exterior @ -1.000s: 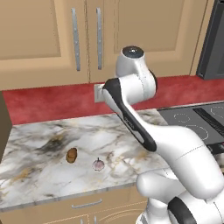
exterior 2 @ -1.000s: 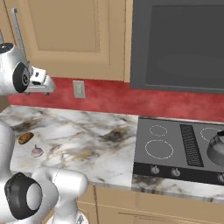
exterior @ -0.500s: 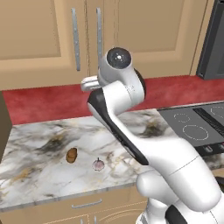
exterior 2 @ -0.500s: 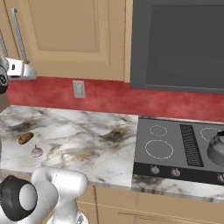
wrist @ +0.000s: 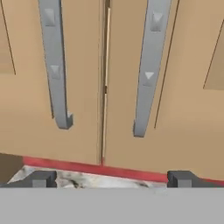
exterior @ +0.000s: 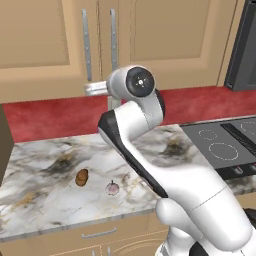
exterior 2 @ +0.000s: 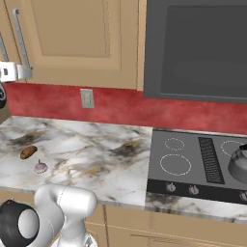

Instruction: Pick the pan from the cabinet and place it on the stove. Then turn on the stove burner for the pan.

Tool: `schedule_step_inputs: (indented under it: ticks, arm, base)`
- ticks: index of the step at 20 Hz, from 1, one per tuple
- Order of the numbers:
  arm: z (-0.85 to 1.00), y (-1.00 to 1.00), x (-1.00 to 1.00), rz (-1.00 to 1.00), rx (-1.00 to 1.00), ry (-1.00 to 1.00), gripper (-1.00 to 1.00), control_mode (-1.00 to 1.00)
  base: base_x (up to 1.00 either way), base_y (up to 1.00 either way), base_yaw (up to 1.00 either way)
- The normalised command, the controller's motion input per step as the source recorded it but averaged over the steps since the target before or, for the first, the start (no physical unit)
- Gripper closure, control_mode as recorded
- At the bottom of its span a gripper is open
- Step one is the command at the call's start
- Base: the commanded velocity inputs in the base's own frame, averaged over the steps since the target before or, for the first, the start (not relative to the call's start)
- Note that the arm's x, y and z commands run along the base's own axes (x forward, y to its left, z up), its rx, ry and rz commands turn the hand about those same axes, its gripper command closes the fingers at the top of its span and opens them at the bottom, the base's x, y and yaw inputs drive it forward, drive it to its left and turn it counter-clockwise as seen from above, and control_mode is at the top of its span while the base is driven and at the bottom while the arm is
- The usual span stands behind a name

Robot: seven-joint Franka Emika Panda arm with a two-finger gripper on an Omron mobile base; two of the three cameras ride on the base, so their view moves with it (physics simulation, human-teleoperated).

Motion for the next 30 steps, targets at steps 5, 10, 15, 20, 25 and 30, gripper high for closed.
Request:
schedule_step_inputs:
  ticks: [5, 10, 15, 20, 25, 30]
  arm:
    - [0.43, 0.0, 0.0, 0.01, 0.0, -0.37, -1.0, -1.0]
    - [0.33, -0.11, 0.05, 0.0, 0.0, -0.35, -1.0, -1.0]
    - [0.23, -0.03, 0.19, 0.0, 0.04, -0.31, -1.0, -1.0]
    - [0.14, 0.0, 0.37, -0.01, 0.04, -0.16, -1.0, -1.0]
    - [0.04, 0.08, 0.51, -0.07, 0.03, 0.0, -1.0, -1.0]
    - [0.0, 0.1, 0.39, -0.06, 0.01, 0.0, -1.0, -1.0]
  base:
    - [0.0, 0.0, 0.0]
    - [0.0, 0.0, 0.0]
    - [0.0, 0.0, 0.0]
    - [0.0, 0.0, 0.0]
    - [0.0, 0.0, 0.0]
    - [0.0, 0.0, 0.0]
